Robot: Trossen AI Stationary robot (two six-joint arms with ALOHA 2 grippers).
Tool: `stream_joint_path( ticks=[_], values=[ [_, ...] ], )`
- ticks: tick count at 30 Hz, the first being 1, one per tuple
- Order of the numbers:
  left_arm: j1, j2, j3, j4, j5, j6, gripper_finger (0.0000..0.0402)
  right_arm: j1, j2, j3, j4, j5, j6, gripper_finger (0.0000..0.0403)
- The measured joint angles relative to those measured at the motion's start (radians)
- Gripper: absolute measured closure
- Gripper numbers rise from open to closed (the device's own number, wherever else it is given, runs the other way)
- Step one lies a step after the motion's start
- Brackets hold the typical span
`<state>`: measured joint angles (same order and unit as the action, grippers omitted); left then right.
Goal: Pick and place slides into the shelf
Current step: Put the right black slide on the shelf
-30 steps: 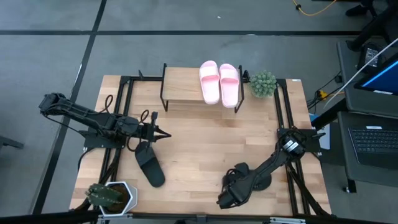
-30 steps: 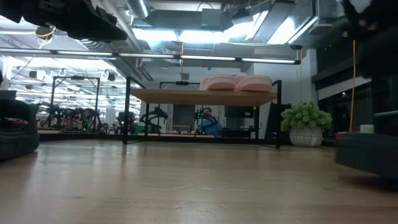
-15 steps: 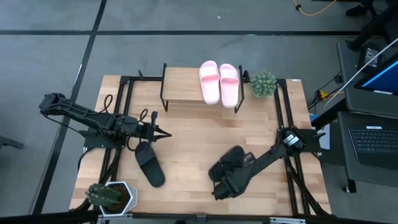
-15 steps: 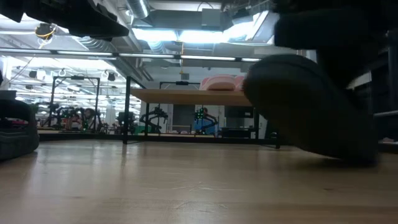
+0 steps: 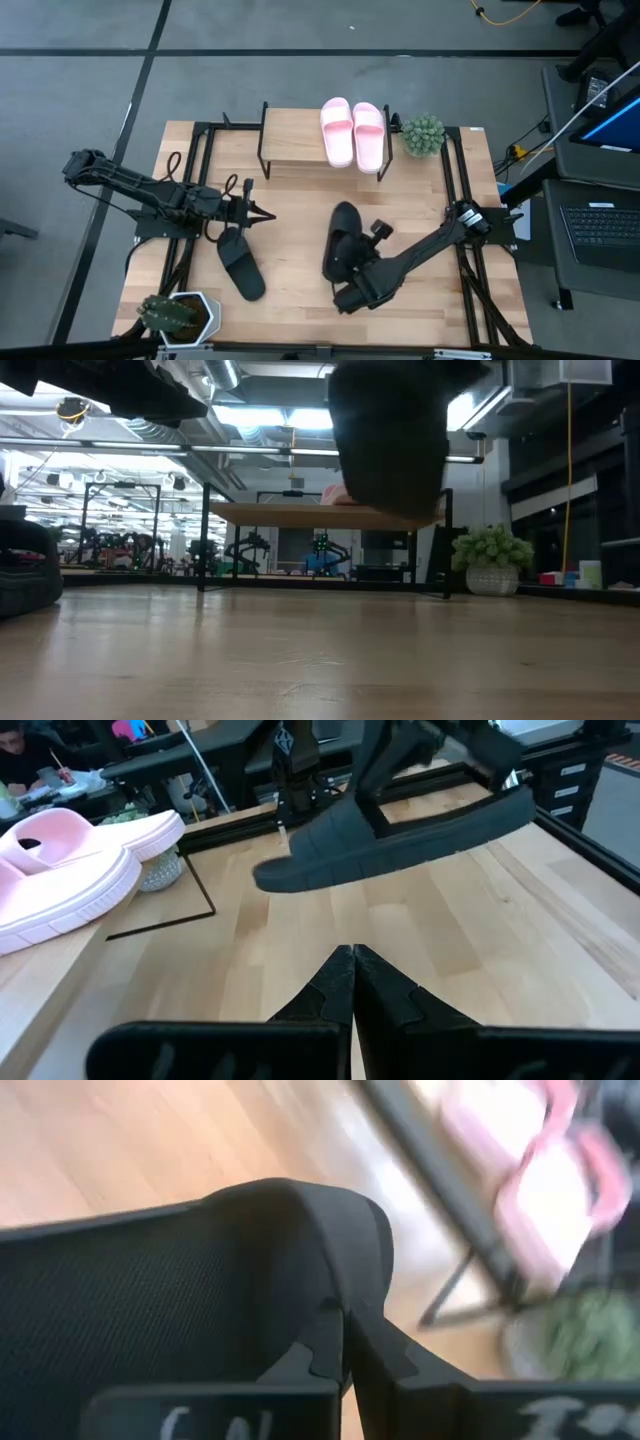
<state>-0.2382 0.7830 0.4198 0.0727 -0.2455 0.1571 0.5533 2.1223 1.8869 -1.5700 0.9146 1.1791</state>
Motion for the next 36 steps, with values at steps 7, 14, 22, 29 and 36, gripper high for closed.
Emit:
stream_joint_path(
  ticks=[7,14,22,29,36],
  values=[
    [0.000,0.000,0.000,0.016,0.000,-0.024,0.0401,-0.042,0.000,0.093,-0.001,0.134,-0.312,0.0394],
    [0.000,0.000,0.000,0.020,0.000,-0.027,0.0401,-0.129,0.000,0.228,-0.001,0.206,-0.646,0.0394],
    [0.000,0.000,0.000,0.035,0.000,-0.038,0.0401,-0.248,0.000,0.439,0.014,0.153,-0.943,0.0394],
    [0.000,0.000,0.000,0.034,0.000,-0.035,0.0401,-0.333,-0.042,0.431,0.293,-0.033,-1.237,0.0394],
    [0.000,0.000,0.000,0.033,0.000,-0.034,0.0401,-0.405,-0.042,0.431,0.461,-0.142,-1.401,0.0394]
  ],
)
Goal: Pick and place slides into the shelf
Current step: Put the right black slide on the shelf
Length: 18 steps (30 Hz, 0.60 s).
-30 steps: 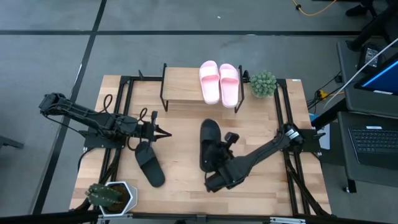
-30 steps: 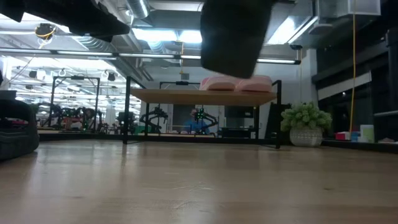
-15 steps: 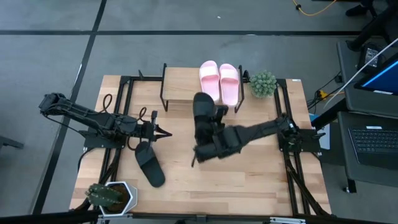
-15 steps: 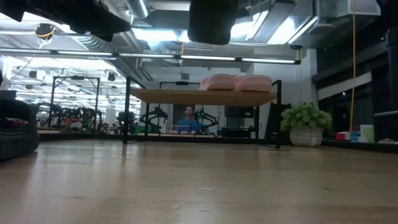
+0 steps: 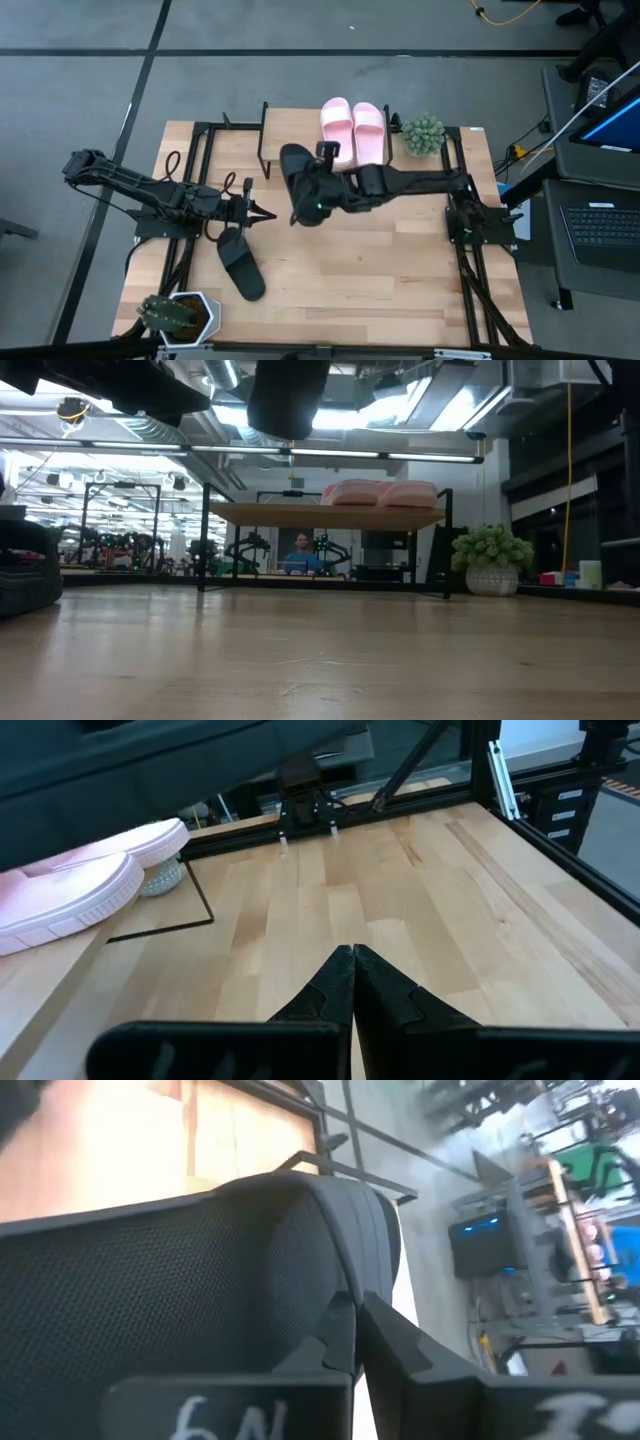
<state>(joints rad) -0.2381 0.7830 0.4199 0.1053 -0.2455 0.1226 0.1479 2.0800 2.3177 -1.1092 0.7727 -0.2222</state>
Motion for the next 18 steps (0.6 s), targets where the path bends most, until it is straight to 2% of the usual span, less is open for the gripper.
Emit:
stream_joint_path(
  ticks=[6,10,12,18],
  values=[
    [0.000,0.000,0.000,-0.004,0.000,0.001,0.0401,-0.067,0.000,0.000,0.005,-0.002,0.033,0.0394],
    [0.000,0.000,0.000,-0.024,0.000,0.003,0.0401,-0.082,0.000,-0.012,0.012,0.128,0.061,0.0394],
    [0.000,0.000,0.000,-0.029,0.000,0.003,0.0401,-0.080,0.000,-0.050,0.022,0.177,0.077,0.0394],
    [0.000,0.000,0.000,-0.041,0.000,0.022,0.0401,-0.079,-0.003,-0.233,0.071,0.201,0.133,0.0394]
  ],
)
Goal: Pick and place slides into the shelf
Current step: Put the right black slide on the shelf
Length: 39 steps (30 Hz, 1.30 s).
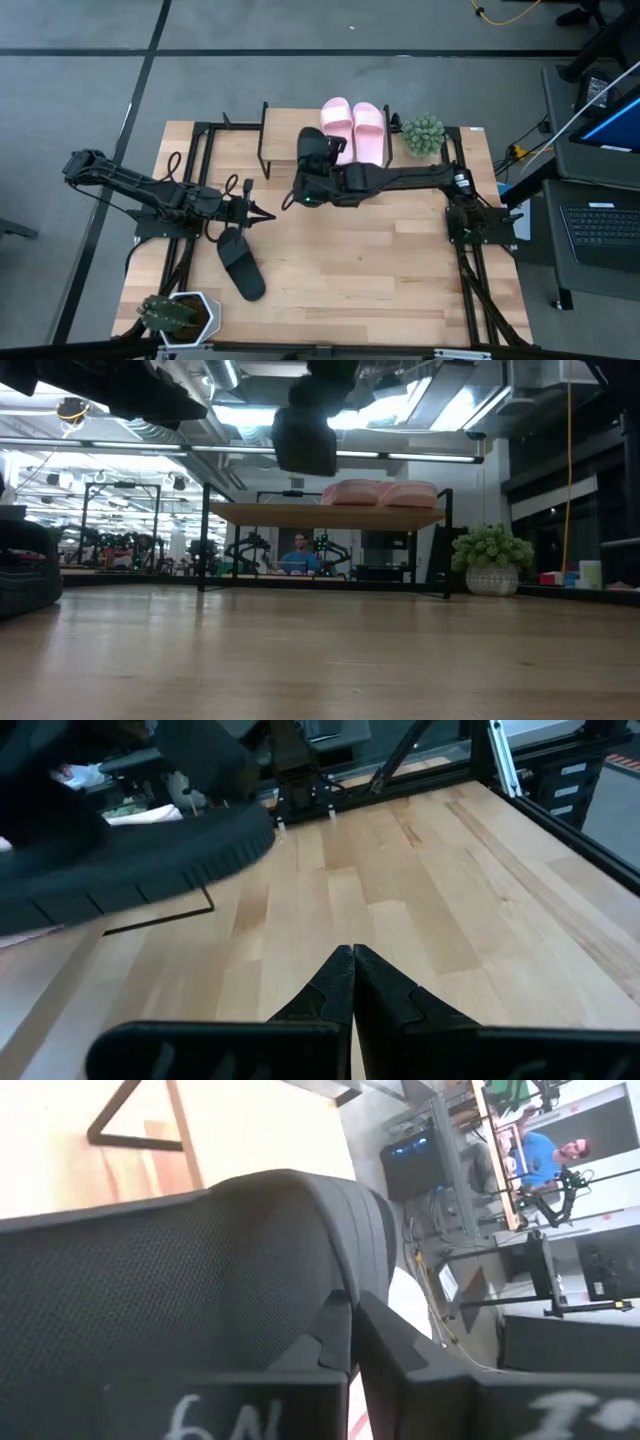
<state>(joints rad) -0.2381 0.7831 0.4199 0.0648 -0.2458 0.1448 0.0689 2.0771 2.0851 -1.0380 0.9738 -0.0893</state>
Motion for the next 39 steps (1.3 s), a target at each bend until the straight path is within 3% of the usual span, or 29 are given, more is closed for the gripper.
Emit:
stream_joint_path(
  ticks=[5,10,15,25,32,39],
  values=[
    [0.000,0.000,0.000,-0.006,0.000,-0.001,0.0401,0.000,-0.092,-0.153,0.234,-0.004,-0.094,0.0395],
    [0.000,0.000,0.000,-0.005,0.000,-0.001,0.0401,0.000,-0.224,-0.397,0.542,-0.040,-0.215,0.0395],
    [0.000,0.000,0.000,-0.002,0.000,-0.002,0.0401,-0.007,-0.346,-0.570,0.776,-0.118,-0.365,0.0395],
    [0.003,0.000,0.000,0.013,-0.011,-0.012,0.0401,-0.092,-0.394,-0.580,0.766,-0.096,-0.489,0.0395],
    [0.005,0.000,0.000,0.016,-0.093,-0.029,0.0401,-0.171,-0.394,-0.580,0.766,-0.168,-0.490,0.0395],
    [0.005,0.000,0.000,0.015,-0.104,-0.033,0.0401,-0.166,-0.394,-0.580,0.787,-0.183,-0.466,0.0395]
  ],
)
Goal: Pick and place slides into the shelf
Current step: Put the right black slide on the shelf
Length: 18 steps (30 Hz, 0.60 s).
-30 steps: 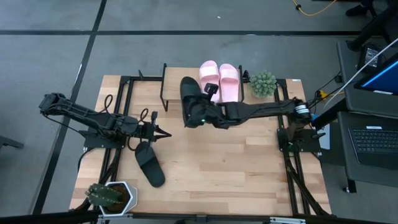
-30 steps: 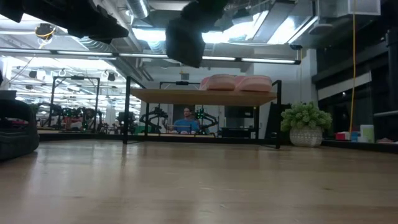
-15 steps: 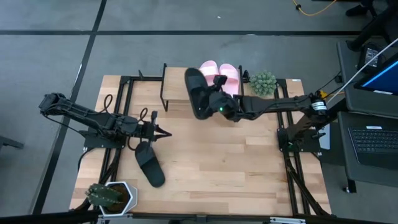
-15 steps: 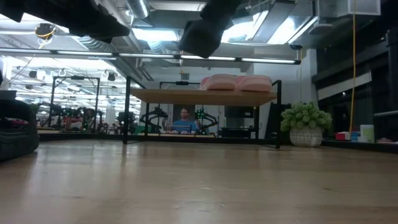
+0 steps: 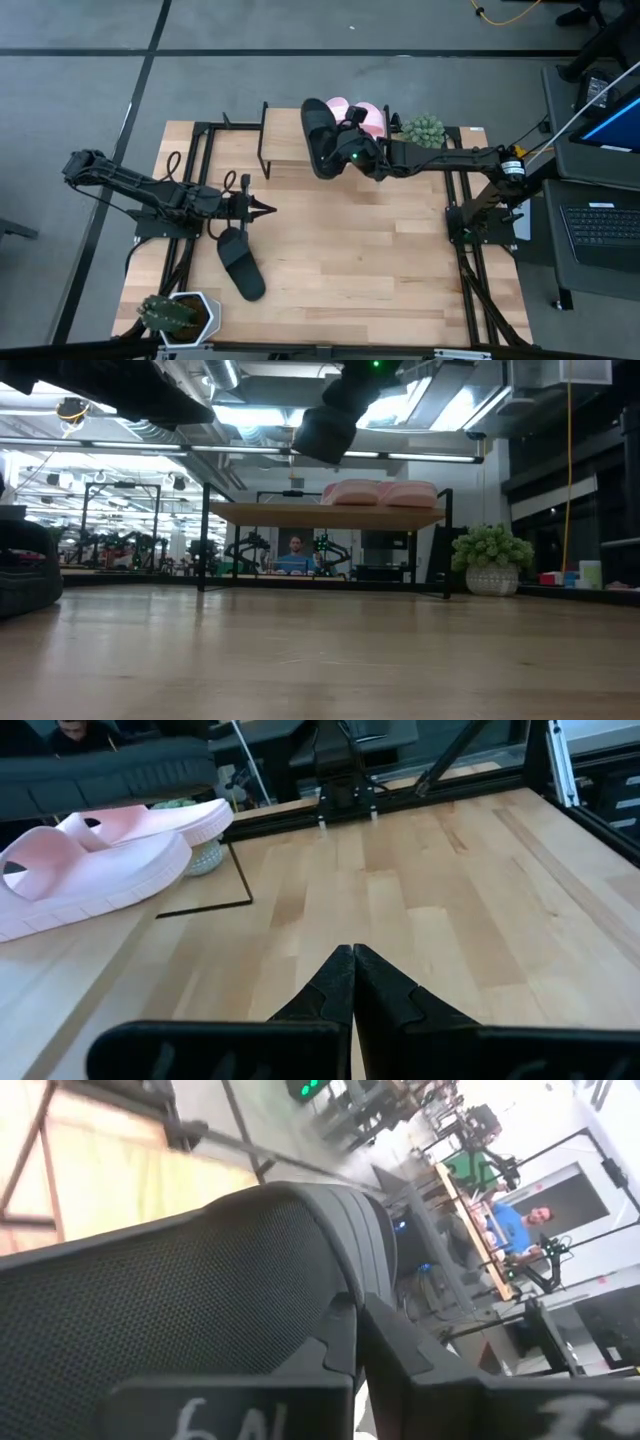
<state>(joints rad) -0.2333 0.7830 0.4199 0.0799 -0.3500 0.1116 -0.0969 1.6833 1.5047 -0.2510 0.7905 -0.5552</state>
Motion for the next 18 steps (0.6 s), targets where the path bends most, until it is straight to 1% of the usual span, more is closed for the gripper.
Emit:
stream_joint_path(
  ticks=[7,14,18],
  values=[
    [0.000,0.000,0.000,0.001,0.000,0.029,0.0401,0.028,0.000,0.000,0.083,-0.007,-0.020,0.0395],
    [0.000,0.000,0.000,0.035,-0.002,0.030,0.0401,0.007,0.005,0.000,0.116,-0.026,0.007,0.0395],
    [0.000,0.000,0.000,0.041,-0.003,0.030,0.0401,-0.017,0.033,0.001,0.133,-0.029,0.027,0.0395]
  ],
)
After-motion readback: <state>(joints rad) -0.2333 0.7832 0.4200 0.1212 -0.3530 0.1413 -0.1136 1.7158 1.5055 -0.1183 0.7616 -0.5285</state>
